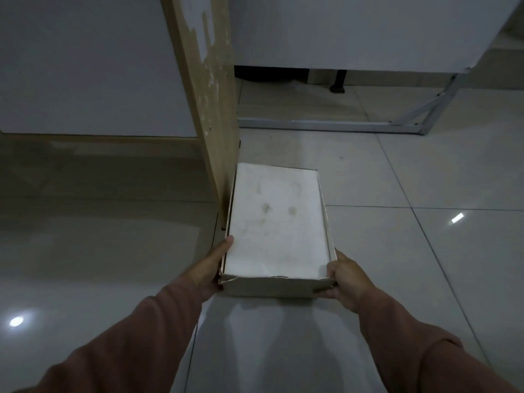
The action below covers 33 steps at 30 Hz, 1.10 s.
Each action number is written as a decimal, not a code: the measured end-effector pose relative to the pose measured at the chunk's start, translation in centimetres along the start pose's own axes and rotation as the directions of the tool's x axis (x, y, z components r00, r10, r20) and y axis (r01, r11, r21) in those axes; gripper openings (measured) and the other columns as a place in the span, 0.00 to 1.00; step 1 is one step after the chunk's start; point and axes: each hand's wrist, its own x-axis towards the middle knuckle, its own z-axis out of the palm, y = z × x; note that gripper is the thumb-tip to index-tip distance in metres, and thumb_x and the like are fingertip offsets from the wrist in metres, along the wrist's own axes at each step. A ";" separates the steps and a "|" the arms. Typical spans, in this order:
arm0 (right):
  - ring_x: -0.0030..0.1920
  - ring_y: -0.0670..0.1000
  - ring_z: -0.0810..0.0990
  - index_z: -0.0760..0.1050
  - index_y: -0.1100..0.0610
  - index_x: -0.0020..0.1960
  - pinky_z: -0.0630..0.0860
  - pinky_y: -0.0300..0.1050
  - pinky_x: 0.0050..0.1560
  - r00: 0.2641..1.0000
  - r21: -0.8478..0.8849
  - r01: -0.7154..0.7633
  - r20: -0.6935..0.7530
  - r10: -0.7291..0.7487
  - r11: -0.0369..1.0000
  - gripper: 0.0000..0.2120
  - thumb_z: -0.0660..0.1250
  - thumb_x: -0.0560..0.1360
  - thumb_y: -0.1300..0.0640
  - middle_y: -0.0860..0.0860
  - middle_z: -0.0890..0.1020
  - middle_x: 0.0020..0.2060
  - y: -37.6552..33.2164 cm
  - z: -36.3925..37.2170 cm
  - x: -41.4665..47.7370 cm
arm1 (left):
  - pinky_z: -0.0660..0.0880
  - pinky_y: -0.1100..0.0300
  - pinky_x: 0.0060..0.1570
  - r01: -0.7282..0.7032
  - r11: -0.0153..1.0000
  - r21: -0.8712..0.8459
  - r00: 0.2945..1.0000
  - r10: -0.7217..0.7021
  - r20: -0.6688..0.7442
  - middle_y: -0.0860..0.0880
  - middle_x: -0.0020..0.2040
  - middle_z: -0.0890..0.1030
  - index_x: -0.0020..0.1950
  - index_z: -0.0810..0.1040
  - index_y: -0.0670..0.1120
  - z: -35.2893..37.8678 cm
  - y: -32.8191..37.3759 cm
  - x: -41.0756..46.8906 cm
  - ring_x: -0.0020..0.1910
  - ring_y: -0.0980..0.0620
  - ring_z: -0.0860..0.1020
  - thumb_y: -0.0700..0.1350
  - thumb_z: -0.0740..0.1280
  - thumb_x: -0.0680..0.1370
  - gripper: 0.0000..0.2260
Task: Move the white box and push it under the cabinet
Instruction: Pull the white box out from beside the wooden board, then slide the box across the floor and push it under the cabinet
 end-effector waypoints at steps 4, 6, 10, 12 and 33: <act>0.59 0.72 0.74 0.70 0.51 0.66 0.78 0.72 0.46 1.000 0.073 -0.001 0.027 -0.001 0.997 0.35 0.49 0.65 0.73 0.62 0.76 0.60 0.4 -1.0 0.7 | 0.82 0.54 0.39 0.081 0.988 -0.129 0.993 -0.069 0.097 0.43 0.50 0.86 0.51 0.84 0.47 0.9 -0.1 0.9 0.46 0.45 0.85 0.65 0.67 0.63 0.27; 0.57 0.71 0.75 0.70 0.50 0.66 0.80 0.68 0.43 0.999 0.066 0.006 0.041 -0.008 0.998 0.35 0.49 0.64 0.73 0.61 0.77 0.59 0.4 -0.8 0.7 | 0.81 0.52 0.46 0.074 0.986 -0.151 0.993 -0.059 0.101 0.43 0.51 0.86 0.53 0.83 0.46 1.0 0.0 1.2 0.48 0.44 0.84 0.65 0.66 0.64 0.28; 0.50 0.61 0.77 0.67 0.44 0.63 0.80 0.61 0.47 0.999 -0.108 0.018 0.032 -0.015 0.994 0.30 0.52 0.67 0.69 0.54 0.77 0.51 0.0 -0.4 0.5 | 0.74 0.48 0.59 0.060 0.990 -0.130 0.996 -0.051 0.073 0.43 0.51 0.86 0.57 0.80 0.46 0.8 0.1 1.5 0.55 0.43 0.81 0.63 0.67 0.64 0.29; 0.44 0.57 0.76 0.68 0.46 0.61 0.76 0.54 0.47 0.999 -0.240 0.041 0.008 -0.041 0.970 0.21 0.56 0.71 0.62 0.53 0.77 0.47 -0.3 -0.3 0.3 | 0.75 0.47 0.59 0.066 0.989 -0.135 0.995 -0.054 0.088 0.43 0.54 0.85 0.60 0.79 0.46 0.6 0.2 1.4 0.55 0.42 0.81 0.62 0.68 0.65 0.29; 0.58 0.59 0.76 0.69 0.59 0.67 0.75 0.54 0.62 0.923 -0.494 0.294 -0.075 -0.377 0.818 0.18 0.53 0.79 0.58 0.59 0.77 0.61 -2.2 2.2 -10.0 | 0.62 0.35 0.68 0.102 0.986 0.133 0.975 -0.126 0.184 0.41 0.53 0.83 0.54 0.82 0.47 -1.8 4.0 -5.1 0.52 0.39 0.79 0.60 0.73 0.59 0.28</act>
